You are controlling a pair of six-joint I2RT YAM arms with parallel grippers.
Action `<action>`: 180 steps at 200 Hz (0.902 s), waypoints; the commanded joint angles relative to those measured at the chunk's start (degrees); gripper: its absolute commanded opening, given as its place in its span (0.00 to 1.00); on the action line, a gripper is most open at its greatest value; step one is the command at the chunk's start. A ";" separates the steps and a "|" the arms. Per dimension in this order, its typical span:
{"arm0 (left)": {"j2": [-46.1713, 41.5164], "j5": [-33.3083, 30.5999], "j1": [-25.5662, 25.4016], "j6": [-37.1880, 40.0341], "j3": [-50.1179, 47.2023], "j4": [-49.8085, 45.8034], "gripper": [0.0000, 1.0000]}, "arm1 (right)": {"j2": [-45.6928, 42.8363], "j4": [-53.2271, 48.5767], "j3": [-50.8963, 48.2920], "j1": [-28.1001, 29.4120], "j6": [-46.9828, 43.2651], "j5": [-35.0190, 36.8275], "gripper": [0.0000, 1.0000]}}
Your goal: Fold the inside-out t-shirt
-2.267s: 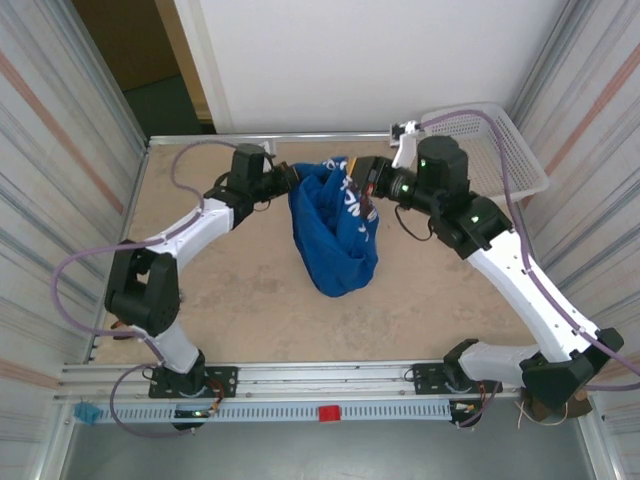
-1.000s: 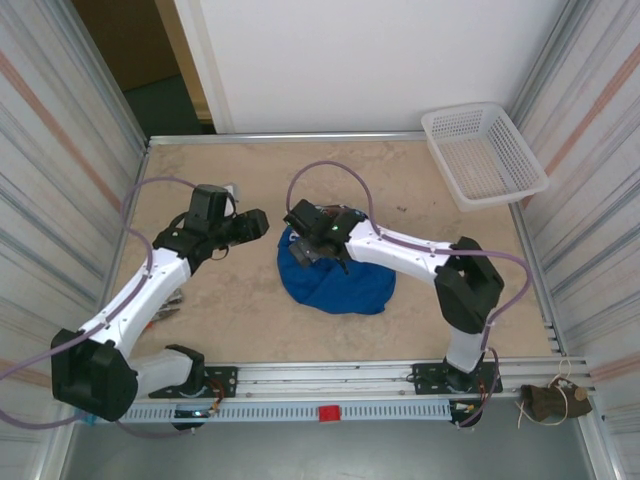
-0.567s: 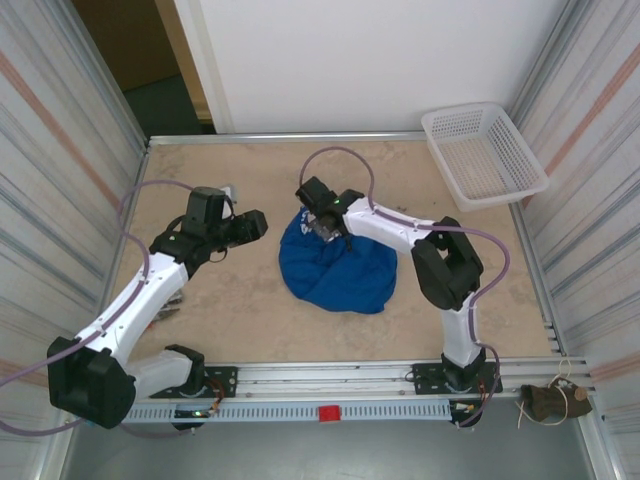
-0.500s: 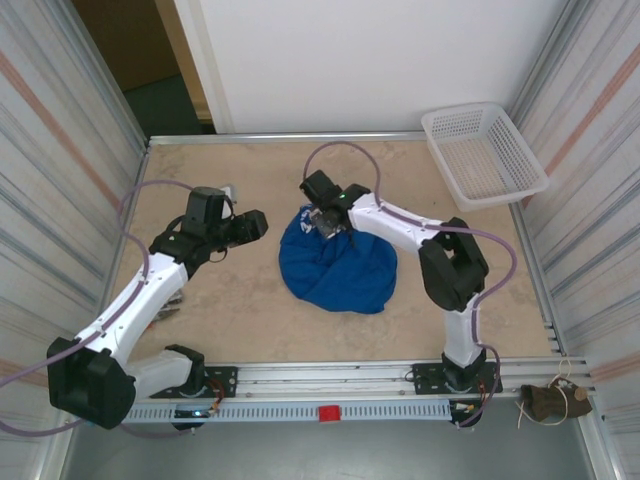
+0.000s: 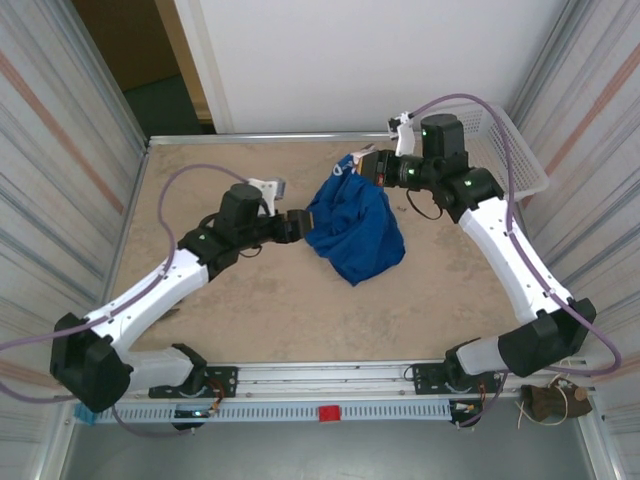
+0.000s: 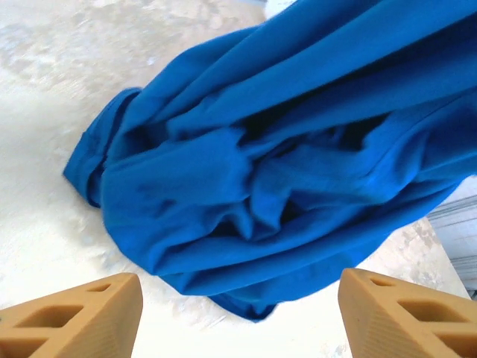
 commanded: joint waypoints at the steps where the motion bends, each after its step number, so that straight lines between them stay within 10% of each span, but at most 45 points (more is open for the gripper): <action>1: 2.98 -4.04 -2.13 3.46 3.71 5.86 0.70 | -0.27 4.77 -2.61 -0.20 6.87 -7.79 0.00; 105: 13.25 -3.08 -6.13 6.76 4.21 15.80 0.65 | -2.46 9.43 -5.15 -0.17 12.04 -10.63 0.00; 142: 16.54 -1.11 -4.63 7.98 8.90 15.26 0.00 | -3.37 9.65 -7.26 -1.95 13.07 -10.20 0.00; 180: 10.28 13.76 2.20 5.35 13.10 8.39 0.00 | -2.39 9.80 -14.14 -9.84 13.13 -1.94 0.09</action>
